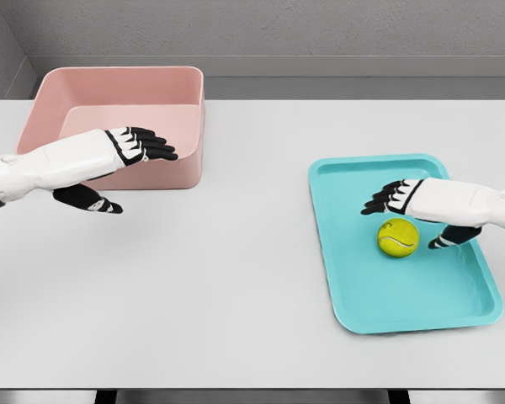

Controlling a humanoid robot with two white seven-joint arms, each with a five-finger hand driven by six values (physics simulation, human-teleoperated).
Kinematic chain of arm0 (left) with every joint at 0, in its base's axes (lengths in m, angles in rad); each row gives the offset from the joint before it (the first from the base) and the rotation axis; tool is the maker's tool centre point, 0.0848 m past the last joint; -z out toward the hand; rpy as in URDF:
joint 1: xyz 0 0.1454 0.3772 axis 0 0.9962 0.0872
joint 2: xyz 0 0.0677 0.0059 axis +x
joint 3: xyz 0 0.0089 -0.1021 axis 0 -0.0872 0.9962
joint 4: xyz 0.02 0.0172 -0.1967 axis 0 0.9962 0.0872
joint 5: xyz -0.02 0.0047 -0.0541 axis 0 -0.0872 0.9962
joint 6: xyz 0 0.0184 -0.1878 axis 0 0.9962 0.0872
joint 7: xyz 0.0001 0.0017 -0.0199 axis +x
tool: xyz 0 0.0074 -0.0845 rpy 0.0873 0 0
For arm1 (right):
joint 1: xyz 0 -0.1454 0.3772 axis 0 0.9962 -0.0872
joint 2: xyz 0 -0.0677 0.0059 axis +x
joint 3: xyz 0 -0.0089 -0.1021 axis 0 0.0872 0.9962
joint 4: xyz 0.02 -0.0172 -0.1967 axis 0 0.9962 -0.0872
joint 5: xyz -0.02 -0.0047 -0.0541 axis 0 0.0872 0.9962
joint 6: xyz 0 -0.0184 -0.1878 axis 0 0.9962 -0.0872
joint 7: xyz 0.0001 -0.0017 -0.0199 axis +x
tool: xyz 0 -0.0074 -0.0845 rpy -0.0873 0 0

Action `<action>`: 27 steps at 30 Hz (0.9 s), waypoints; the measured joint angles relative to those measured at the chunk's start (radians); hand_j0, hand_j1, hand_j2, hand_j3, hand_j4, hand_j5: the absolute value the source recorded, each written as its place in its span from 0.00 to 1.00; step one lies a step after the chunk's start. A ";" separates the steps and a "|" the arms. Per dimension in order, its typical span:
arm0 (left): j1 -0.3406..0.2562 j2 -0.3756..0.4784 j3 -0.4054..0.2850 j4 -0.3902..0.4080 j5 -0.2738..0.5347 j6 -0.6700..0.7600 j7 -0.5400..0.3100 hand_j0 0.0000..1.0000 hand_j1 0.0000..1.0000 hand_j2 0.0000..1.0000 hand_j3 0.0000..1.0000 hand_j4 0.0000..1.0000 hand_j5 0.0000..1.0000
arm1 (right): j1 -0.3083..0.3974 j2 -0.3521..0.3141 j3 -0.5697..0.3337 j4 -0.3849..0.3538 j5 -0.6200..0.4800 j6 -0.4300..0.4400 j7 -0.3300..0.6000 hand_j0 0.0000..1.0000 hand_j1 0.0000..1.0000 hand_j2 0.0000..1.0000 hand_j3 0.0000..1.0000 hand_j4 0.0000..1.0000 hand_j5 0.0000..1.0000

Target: Put the tennis from the blue tray into the pink basket with both arms

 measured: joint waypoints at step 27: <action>0.012 0.002 0.005 -0.004 -0.029 0.000 -0.020 1.00 1.00 1.00 1.00 1.00 1.00 | 0.023 0.050 -0.008 0.042 0.023 0.000 0.021 1.00 1.00 1.00 1.00 1.00 1.00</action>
